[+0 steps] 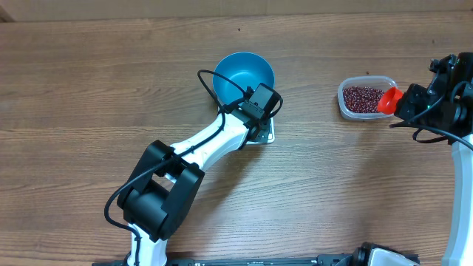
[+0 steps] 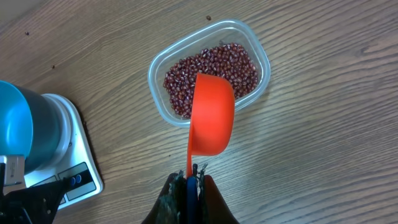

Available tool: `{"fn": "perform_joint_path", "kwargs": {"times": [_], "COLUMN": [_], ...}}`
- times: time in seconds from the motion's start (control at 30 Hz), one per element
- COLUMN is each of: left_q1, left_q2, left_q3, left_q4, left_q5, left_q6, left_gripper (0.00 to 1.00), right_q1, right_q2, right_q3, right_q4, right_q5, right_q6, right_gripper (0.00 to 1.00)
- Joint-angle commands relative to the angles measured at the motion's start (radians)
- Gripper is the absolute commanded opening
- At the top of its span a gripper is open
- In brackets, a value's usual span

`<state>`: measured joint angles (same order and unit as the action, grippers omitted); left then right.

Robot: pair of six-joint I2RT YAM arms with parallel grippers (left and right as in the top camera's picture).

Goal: Scoop item into bowl and weigh 150g on scale

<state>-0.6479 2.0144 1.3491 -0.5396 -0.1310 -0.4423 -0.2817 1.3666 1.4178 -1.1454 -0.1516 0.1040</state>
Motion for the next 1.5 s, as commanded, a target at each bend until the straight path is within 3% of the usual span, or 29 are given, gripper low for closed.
{"fn": "perform_joint_path", "kwargs": {"times": [0.0, 0.2, 0.43, 0.67, 0.87, 1.2, 1.47], "left_q1": [0.012, -0.003, 0.002, 0.023, 0.148, 0.364, 0.414], "left_q2": [0.029, -0.084, -0.275, -0.413, -0.483, -0.511, -0.512], "left_q3": [0.016, 0.109, 0.204, 0.211, 0.211, 0.211, 0.212], "left_q4": [-0.027, -0.191, -0.227, -0.253, -0.34, -0.402, -0.464], "left_q5": [0.002, 0.059, 0.158, 0.158, 0.162, 0.444, 0.542], "left_q6": [0.029, 0.1, 0.234, 0.245, 0.26, 0.563, 0.74], "left_gripper": [0.04, 0.04, 0.04, 0.04, 0.04, 0.04, 0.09], "right_q1": [-0.006, -0.006, -0.006, -0.006, -0.006, -0.006, -0.006], "right_q2": [0.005, 0.005, 0.005, 0.005, 0.005, 0.005, 0.005], "right_q3": [0.008, 0.008, 0.008, 0.008, 0.008, 0.008, 0.008], "right_q4": [-0.002, -0.007, 0.006, 0.017, 0.023, 0.024, 0.025], "right_q5": [0.021, 0.039, 0.039, 0.039, 0.039, 0.037, 0.035], "right_q6": [-0.001, -0.001, 0.0, -0.001, -0.001, -0.001, -0.001], "right_gripper": [0.04, 0.04, 0.04, 0.04, 0.04, 0.04, 0.04]}}
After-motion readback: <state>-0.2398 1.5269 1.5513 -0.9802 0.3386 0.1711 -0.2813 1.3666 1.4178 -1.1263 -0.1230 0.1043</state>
